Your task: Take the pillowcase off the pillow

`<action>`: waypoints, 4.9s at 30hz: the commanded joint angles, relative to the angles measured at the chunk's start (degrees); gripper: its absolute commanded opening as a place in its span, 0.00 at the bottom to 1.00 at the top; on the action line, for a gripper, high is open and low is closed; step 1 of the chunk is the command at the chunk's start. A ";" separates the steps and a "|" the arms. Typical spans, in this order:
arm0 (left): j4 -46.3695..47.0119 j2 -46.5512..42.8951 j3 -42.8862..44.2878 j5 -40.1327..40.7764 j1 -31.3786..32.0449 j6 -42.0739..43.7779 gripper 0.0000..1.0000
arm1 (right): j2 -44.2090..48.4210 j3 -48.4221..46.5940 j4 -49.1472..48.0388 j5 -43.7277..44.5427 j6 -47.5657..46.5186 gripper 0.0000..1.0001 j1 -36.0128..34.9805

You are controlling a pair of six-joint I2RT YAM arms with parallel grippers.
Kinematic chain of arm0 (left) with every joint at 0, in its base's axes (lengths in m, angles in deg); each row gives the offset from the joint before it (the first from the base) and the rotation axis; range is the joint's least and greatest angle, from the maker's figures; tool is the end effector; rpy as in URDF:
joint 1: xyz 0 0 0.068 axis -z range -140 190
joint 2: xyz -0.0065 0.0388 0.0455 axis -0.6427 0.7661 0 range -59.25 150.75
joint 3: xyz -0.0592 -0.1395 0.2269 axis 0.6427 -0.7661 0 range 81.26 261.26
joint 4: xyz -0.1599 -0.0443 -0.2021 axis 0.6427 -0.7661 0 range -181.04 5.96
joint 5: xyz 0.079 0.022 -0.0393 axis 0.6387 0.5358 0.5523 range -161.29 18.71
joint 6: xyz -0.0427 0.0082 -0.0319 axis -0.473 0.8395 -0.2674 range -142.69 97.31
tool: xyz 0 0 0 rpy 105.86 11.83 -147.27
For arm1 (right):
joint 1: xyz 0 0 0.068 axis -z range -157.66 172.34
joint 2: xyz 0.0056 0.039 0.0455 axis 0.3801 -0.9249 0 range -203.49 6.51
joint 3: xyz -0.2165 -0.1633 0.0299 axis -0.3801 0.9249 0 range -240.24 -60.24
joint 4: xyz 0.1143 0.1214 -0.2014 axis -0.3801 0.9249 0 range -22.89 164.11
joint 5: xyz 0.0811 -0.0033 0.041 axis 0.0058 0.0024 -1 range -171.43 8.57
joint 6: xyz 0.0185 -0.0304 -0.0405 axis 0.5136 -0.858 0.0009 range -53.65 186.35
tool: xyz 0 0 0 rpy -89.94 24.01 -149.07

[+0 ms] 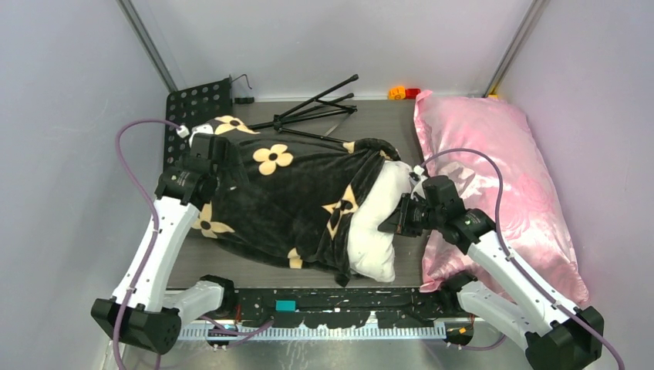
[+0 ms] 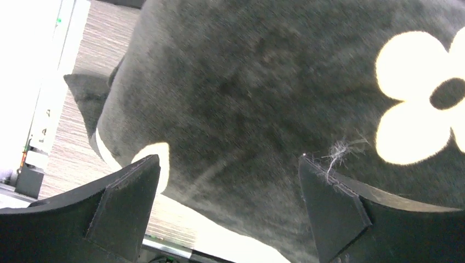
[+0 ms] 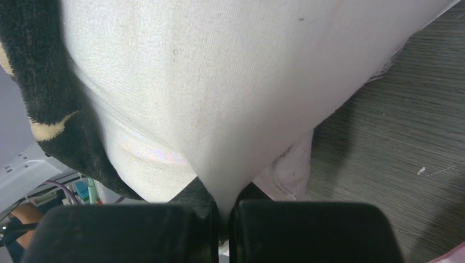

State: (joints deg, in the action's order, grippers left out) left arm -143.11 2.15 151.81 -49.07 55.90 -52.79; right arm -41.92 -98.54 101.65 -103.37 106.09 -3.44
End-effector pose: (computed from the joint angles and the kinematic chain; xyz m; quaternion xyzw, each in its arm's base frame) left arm 0.1911 -0.0405 0.3616 -0.1794 0.9066 0.0352 0.3802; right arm 0.1496 0.0872 0.2518 0.0374 0.9081 0.3523 0.2231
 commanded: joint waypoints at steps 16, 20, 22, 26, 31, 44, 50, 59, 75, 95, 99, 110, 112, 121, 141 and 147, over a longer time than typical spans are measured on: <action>13.24 8.35 3.01 -13.34 -20.72 3.13 0.03 | 10.75 -12.18 13.49 34.04 -2.23 0.00 0.13; 13.30 8.14 5.57 -12.26 -26.97 3.40 0.02 | 12.13 -20.09 18.91 45.76 -7.12 0.00 0.22; 13.49 7.34 5.53 -10.37 -28.42 3.39 0.02 | 12.98 -22.73 19.96 50.31 -8.92 0.00 0.24; 14.64 5.84 4.60 -6.45 -30.45 3.04 0.00 | 13.47 -26.74 21.82 59.94 -10.98 0.00 0.29; 14.29 5.61 5.00 0.53 -32.40 5.08 0.00 | 16.71 -30.13 22.92 74.77 -9.37 0.00 0.21; 15.28 3.59 3.44 -15.21 -32.33 3.54 0.00 | 19.53 -27.28 14.76 56.02 -11.88 0.00 0.22; 13.66 1.91 4.22 -29.78 -26.99 1.92 0.02 | 9.16 -29.23 5.98 38.37 -4.60 0.00 0.24; 10.39 -4.69 5.53 -37.88 -1.20 0.24 1.00 | -4.19 -35.50 -2.73 39.09 8.12 0.00 0.28; 13.47 -7.81 -12.37 -12.40 44.31 -16.91 0.99 | -4.89 -32.70 -4.93 40.13 10.38 0.00 0.25; 5.43 -6.55 -30.23 18.56 59.52 -53.04 1.00 | -1.59 -29.08 -3.74 41.15 10.78 0.00 0.22; 15.47 -8.75 -35.22 22.34 59.42 -50.81 1.00 | -1.38 -28.76 -3.56 41.42 10.27 0.00 0.25; 27.25 -15.76 -41.90 16.44 48.73 -38.07 0.31 | -0.18 -29.01 -1.28 44.63 6.90 0.00 0.29; 22.97 -16.95 -39.82 17.64 48.02 -36.57 0.08 | 0.46 -29.23 -0.29 46.59 4.70 0.00 0.26; 9.69 -18.62 -23.94 16.62 33.32 -18.84 0.00 | 0.03 -32.15 8.28 66.03 -12.41 0.00 1.50; 12.98 -2.61 3.47 -18.17 -33.78 -2.19 0.00 | -1.96 -33.10 11.92 50.99 -11.86 0.00 16.38; 12.90 -3.26 8.00 -27.72 -33.81 -2.69 0.00 | -8.25 -36.09 12.29 22.09 -12.90 0.03 16.43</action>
State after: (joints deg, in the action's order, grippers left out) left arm -137.84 0.91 153.56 -77.99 24.66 -55.37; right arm -46.59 -129.67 118.20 -71.00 96.39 11.20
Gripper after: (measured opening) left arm 0.043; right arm 0.055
